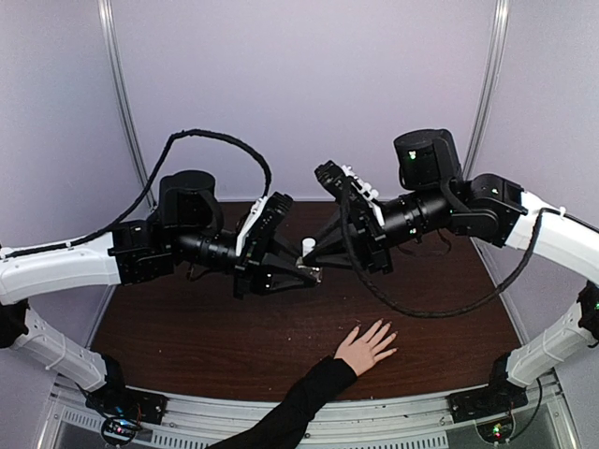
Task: Paint the nails
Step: Screw the nail polish bottle cap onto the nail polish bottle.
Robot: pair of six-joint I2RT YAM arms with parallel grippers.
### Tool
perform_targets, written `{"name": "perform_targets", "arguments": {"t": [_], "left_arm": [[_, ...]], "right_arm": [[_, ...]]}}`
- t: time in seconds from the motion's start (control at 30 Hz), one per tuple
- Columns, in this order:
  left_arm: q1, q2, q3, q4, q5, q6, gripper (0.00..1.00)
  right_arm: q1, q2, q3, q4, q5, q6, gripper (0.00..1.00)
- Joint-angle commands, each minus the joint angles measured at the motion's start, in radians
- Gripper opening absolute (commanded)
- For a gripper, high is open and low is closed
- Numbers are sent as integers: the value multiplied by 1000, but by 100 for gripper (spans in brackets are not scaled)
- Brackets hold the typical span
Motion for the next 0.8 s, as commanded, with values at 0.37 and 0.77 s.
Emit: {"name": "perform_targets", "arguments": {"t": [0.37,0.77], "left_arm": [[16,13,-18,211,-612,-64,0],[16,21,-20,214,-640,-71,0]], "right_arm": [[21,97,17,-70,338,80,17],[17,86,-4,-35,436,114,42]]}}
